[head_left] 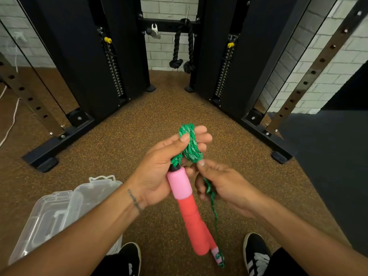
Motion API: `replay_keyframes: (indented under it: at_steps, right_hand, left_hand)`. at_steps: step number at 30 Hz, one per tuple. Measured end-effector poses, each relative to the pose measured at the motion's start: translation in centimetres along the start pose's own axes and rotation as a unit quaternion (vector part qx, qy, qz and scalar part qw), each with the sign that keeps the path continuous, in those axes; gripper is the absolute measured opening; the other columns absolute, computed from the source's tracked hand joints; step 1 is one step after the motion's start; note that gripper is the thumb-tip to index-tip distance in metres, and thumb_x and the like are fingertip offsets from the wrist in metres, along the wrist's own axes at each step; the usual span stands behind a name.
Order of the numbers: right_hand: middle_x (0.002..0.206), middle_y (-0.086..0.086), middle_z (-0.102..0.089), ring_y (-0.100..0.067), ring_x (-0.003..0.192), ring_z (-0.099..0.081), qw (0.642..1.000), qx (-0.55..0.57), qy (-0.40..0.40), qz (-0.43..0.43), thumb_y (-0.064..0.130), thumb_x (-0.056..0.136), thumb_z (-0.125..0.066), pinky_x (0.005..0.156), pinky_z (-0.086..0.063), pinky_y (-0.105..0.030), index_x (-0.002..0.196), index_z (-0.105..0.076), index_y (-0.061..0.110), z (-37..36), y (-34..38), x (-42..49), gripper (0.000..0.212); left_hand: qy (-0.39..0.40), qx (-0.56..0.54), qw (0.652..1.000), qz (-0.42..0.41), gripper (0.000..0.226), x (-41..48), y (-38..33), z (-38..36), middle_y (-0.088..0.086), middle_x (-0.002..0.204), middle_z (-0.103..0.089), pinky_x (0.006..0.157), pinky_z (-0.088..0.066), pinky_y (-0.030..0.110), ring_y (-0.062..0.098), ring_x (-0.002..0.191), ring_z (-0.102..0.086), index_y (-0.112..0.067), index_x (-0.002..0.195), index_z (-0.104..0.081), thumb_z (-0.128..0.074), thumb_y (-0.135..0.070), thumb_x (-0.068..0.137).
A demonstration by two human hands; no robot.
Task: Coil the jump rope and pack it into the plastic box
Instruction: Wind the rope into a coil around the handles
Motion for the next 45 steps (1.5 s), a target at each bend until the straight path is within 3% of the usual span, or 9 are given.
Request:
replay_keyframes:
  at_steps: [8, 13, 19, 26, 30, 32, 36, 40, 45]
  right_hand:
    - [0.056, 0.007, -0.033, -0.002, 0.040, -0.020, 0.992, 0.101, -0.002, -0.072, 0.059, 0.084, -0.056, 0.039, -0.006, -0.018, 0.078, -0.058, 0.025, -0.5, -1.4, -0.3, 0.035]
    - [0.050, 0.013, -0.031, -0.002, 0.043, -0.024, 0.998, -0.036, 0.048, 0.022, 0.051, 0.090, -0.048, 0.041, -0.020, -0.015, 0.072, -0.056, 0.019, -1.3, 0.4, -0.9, 0.038]
    - [0.052, 0.009, -0.032, -0.005, 0.045, -0.025, 0.996, -0.003, 0.081, 0.032, 0.047, 0.096, -0.047, 0.043, -0.023, -0.016, 0.067, -0.059, 0.022, -1.7, 0.4, -1.3, 0.040]
    - [0.056, 0.011, -0.038, -0.007, 0.051, -0.035, 0.987, -0.115, 0.099, 0.057, 0.043, 0.094, -0.046, 0.050, -0.031, -0.021, 0.072, -0.068, 0.025, -1.2, 2.6, -2.0, 0.036]
    - [0.059, 0.011, -0.041, -0.009, 0.054, -0.035, 0.960, -0.225, 0.087, 0.141, 0.046, 0.099, -0.047, 0.051, -0.029, -0.021, 0.076, -0.067, 0.033, -1.0, 3.9, -2.4, 0.033]
    - [0.057, 0.013, -0.045, -0.005, 0.053, -0.037, 0.948, -0.259, 0.075, 0.170, 0.042, 0.099, -0.050, 0.051, -0.031, -0.018, 0.075, -0.066, 0.031, -0.6, 4.6, -2.5, 0.031]
    - [0.060, 0.008, -0.053, -0.006, 0.054, -0.047, 0.932, -0.297, 0.047, 0.205, 0.043, 0.097, -0.051, 0.052, -0.039, -0.025, 0.075, -0.064, 0.025, 0.4, 5.6, -2.4, 0.031]
    - [0.053, 0.010, -0.051, 0.003, 0.047, -0.046, 0.951, -0.230, -0.017, 0.204, 0.039, 0.093, -0.048, 0.050, -0.036, -0.007, 0.071, -0.055, 0.012, 2.0, 5.9, -1.8, 0.035]
    - [0.059, 0.010, -0.045, -0.003, 0.050, -0.038, 0.974, -0.158, -0.090, 0.136, 0.051, 0.095, -0.047, 0.050, -0.032, -0.020, 0.077, -0.052, 0.019, 3.5, 4.0, -0.3, 0.037]
  left_hand:
    - [-0.035, -0.046, 0.995, -0.086, 0.040, 1.0, -4.3, 3.2, -0.010, 0.102, -0.069, 0.050, -0.047, 0.011, 0.000, 0.082, -0.056, -0.015, 0.131, -0.059, -0.051, -0.027, 0.094]
    - [-0.105, -0.010, 0.990, -0.093, 0.041, 1.0, -4.8, 4.0, -0.007, 0.115, -0.071, 0.047, -0.046, 0.011, -0.004, 0.071, -0.064, -0.011, 0.137, -0.055, -0.049, -0.023, 0.098]
    - [-0.171, 0.020, 0.979, -0.107, 0.035, 1.0, -5.5, 5.0, -0.005, 0.125, -0.070, 0.049, -0.046, 0.013, -0.004, 0.085, -0.066, -0.013, 0.133, -0.058, -0.050, -0.020, 0.100]
    - [-0.164, 0.390, 0.898, -0.120, 0.037, 1.4, -3.6, 4.7, -0.019, 0.126, -0.066, 0.061, -0.049, 0.016, -0.005, 0.112, -0.062, -0.026, 0.140, -0.045, -0.045, -0.021, 0.104]
    - [-0.116, 0.507, 0.848, -0.104, 0.038, 1.1, -2.0, 4.1, -0.018, 0.126, -0.065, 0.081, -0.057, 0.037, 0.004, 0.110, -0.065, -0.024, 0.141, -0.045, -0.047, -0.027, 0.103]
    - [-0.077, 0.509, 0.855, -0.059, 0.035, 0.9, -0.8, 3.6, -0.016, 0.118, -0.069, 0.091, -0.056, 0.040, 0.008, 0.106, -0.068, -0.025, 0.136, -0.050, -0.049, -0.031, 0.102]
    - [0.004, 0.503, 0.864, 0.017, 0.021, 0.5, 1.2, 2.4, -0.010, 0.085, -0.072, 0.062, -0.048, 0.036, 0.023, 0.075, -0.064, -0.040, 0.101, -0.063, -0.045, -0.030, 0.103]
    - [0.036, 0.340, 0.933, 0.115, 0.026, -0.3, 2.2, 0.6, -0.006, 0.102, -0.078, 0.051, -0.043, 0.025, 0.008, 0.094, -0.072, -0.020, 0.117, -0.063, -0.041, -0.020, 0.103]
    - [0.091, 0.177, 0.972, 0.122, 0.032, -0.5, 1.8, 0.0, 0.012, 0.098, -0.076, 0.043, -0.044, 0.020, 0.015, 0.083, -0.071, -0.014, 0.109, -0.073, -0.050, -0.030, 0.094]
Point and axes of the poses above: each hand's wrist, its own x-axis towards the middle knuckle, its own z-axis out of the back of the hand, y = z × x, the point moved 3 cm from there along x, towards the middle knuckle
